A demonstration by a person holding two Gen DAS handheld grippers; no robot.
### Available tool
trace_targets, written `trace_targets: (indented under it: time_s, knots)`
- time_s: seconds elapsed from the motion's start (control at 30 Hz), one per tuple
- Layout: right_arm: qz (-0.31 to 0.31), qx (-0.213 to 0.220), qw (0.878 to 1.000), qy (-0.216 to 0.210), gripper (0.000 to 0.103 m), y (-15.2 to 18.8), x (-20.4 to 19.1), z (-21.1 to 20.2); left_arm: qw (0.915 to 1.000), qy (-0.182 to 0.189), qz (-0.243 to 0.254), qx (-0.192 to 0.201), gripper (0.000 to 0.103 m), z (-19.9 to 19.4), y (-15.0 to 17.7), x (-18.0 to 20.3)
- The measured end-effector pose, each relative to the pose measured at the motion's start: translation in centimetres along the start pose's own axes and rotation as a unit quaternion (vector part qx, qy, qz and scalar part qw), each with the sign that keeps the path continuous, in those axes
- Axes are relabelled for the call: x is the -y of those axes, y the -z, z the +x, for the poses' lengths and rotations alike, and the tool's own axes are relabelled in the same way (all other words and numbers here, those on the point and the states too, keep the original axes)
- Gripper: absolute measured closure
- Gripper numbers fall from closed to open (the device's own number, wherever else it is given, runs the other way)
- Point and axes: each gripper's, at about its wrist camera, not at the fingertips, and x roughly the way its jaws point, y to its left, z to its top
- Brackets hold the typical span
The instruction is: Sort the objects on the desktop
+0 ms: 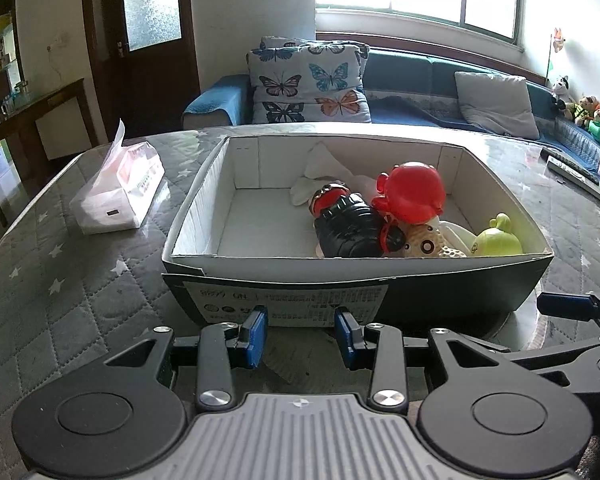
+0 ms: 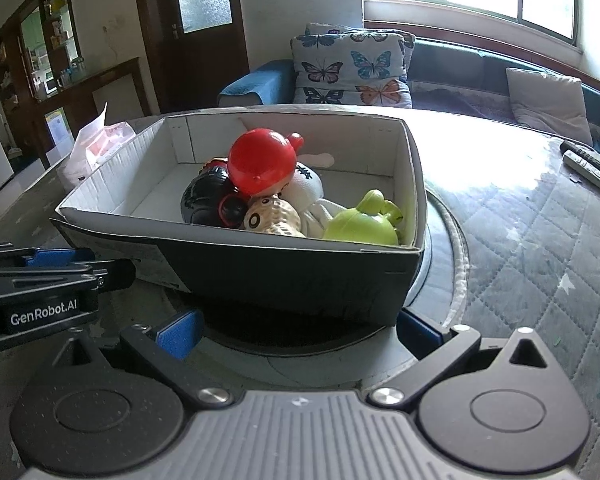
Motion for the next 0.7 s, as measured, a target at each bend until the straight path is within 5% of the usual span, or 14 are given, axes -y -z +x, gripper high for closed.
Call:
trace_targets:
  time_s: [0.7]
  knots:
    - [0.002,-0.006,1.000,0.001,0.000,-0.29,0.25,0.57,0.9999,0.002,0.011,0.000,0.064,0.54,-0.42,0.47]
